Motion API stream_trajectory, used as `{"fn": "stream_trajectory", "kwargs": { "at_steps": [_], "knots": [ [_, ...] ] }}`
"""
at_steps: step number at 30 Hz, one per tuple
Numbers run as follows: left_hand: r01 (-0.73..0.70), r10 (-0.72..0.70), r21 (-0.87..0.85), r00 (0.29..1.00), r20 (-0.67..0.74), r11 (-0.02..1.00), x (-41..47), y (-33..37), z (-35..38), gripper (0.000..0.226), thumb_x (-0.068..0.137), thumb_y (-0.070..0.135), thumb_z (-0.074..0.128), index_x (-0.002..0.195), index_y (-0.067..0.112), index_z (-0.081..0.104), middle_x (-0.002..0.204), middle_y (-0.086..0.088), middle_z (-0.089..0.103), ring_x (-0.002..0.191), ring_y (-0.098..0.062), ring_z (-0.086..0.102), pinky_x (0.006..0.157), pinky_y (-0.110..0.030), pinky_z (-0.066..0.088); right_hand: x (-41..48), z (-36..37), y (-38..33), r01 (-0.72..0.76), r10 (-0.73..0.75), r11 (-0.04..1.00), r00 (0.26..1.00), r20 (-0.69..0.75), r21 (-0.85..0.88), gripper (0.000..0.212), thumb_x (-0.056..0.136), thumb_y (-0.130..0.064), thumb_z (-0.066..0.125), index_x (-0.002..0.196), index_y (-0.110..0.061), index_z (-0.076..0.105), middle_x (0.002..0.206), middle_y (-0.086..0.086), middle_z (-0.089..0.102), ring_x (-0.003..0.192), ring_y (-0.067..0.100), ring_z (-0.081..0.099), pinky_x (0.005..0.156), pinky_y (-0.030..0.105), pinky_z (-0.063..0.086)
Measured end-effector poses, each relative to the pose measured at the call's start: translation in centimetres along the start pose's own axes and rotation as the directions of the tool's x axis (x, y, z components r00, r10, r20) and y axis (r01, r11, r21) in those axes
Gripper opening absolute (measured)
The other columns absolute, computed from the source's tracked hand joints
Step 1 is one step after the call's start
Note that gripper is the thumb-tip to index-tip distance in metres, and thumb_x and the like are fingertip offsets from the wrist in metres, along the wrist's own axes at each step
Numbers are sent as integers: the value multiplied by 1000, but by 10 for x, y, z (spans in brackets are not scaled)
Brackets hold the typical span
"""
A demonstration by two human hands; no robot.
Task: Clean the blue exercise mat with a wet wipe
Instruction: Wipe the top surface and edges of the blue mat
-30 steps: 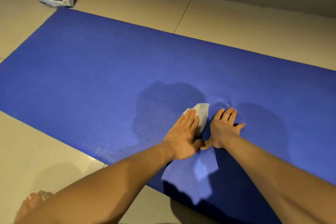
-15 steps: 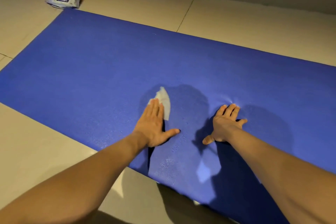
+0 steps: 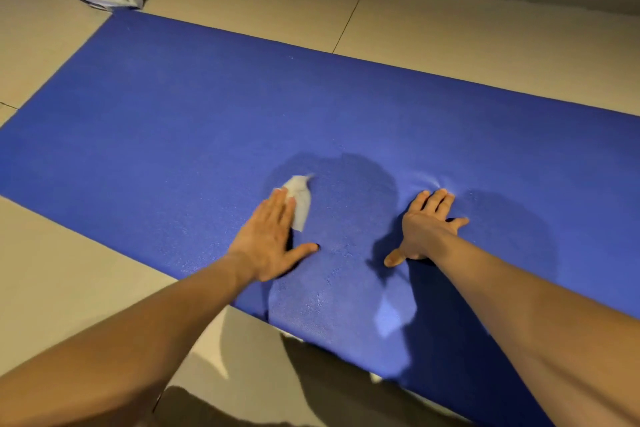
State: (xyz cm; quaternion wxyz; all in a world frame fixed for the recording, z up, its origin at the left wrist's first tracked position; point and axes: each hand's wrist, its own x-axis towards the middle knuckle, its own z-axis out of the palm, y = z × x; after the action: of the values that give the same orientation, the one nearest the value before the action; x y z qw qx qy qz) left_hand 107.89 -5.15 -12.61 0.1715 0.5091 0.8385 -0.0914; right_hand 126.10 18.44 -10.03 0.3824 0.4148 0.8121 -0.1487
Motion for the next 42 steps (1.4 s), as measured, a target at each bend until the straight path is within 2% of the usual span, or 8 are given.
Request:
{"fn": "stream_trajectory", "kwargs": {
  "at_steps": [6, 12, 17, 22, 25, 28, 37, 42],
  "knots": [
    [162, -161, -86, 987, 21, 983, -8, 32, -8, 127, 81, 95, 14, 158, -2, -10, 167, -20, -17, 155, -34, -20, 127, -45, -8, 0, 3, 3, 23, -22, 1000, 1000, -21, 6, 169, 51, -72, 88, 150, 9, -23, 157, 38, -23, 146, 56, -19, 109, 79, 17],
    [-137, 140, -91, 990, 25, 986, -12, 109, 11, 121, 86, 90, 27, 159, 1, -10, 164, -21, -26, 150, -33, -33, 125, -47, -12, 1, 0, -1, -9, 9, 1000, 1000, 6, 8, 171, 50, -70, 89, 150, 7, -26, 157, 36, -26, 146, 55, -20, 110, 78, 17],
    [-350, 349, -31, 937, -30, 936, -15, 101, 16, 112, 91, 83, 34, 162, 4, 1, 169, -16, -13, 155, -27, -22, 128, -43, -5, 0, -2, -2, -34, 34, 999, 999, 19, 15, 173, 47, -69, 90, 150, 6, -27, 157, 35, -27, 147, 54, -21, 111, 77, 17],
    [-103, 102, -11, 994, -37, 995, -31, 13, 15, 117, 82, 92, 6, 163, 8, -2, 170, -11, -12, 157, -25, -16, 128, -42, -5, 0, -3, -3, -27, 27, 1000, 999, 23, 16, 172, 48, -70, 90, 150, 7, -26, 157, 37, -25, 146, 57, -19, 110, 79, 18],
    [137, -146, -157, 988, -47, 978, -45, -12, 14, 120, 80, 95, 12, 163, 9, 1, 171, -7, -8, 157, -21, -13, 128, -40, -3, -3, -5, -3, -23, 23, 1000, 1000, 18, 18, 172, 48, -70, 90, 150, 8, -25, 157, 37, -24, 146, 57, -18, 109, 79, 19],
    [219, -220, -194, 975, 21, 956, -43, 21, 10, 126, 79, 96, 21, 162, 6, -8, 168, -9, -18, 155, -26, -22, 128, -42, -6, -1, -3, -3, -15, 15, 1000, 1000, 11, 21, 173, 47, -70, 90, 150, 8, -25, 156, 38, -23, 146, 58, -18, 108, 80, 19],
    [-278, 279, -100, 960, -1, 955, -51, 113, 30, 113, 89, 85, 31, 162, 5, -4, 168, -13, -20, 153, -25, -28, 127, -43, -7, -4, -6, -3, -33, 32, 999, 999, 28, 22, 172, 48, -68, 91, 150, 5, -28, 157, 35, -27, 146, 54, -21, 111, 78, 16],
    [-191, 191, 84, 982, 14, 978, -53, 32, 25, 110, 89, 87, 16, 162, 7, -4, 169, -14, -12, 155, -25, -20, 128, -43, -3, -2, -6, -6, -37, 36, 999, 999, 34, 19, 175, 45, -69, 91, 150, 8, -26, 156, 38, -25, 146, 57, -19, 109, 79, 19]
  ]
}}
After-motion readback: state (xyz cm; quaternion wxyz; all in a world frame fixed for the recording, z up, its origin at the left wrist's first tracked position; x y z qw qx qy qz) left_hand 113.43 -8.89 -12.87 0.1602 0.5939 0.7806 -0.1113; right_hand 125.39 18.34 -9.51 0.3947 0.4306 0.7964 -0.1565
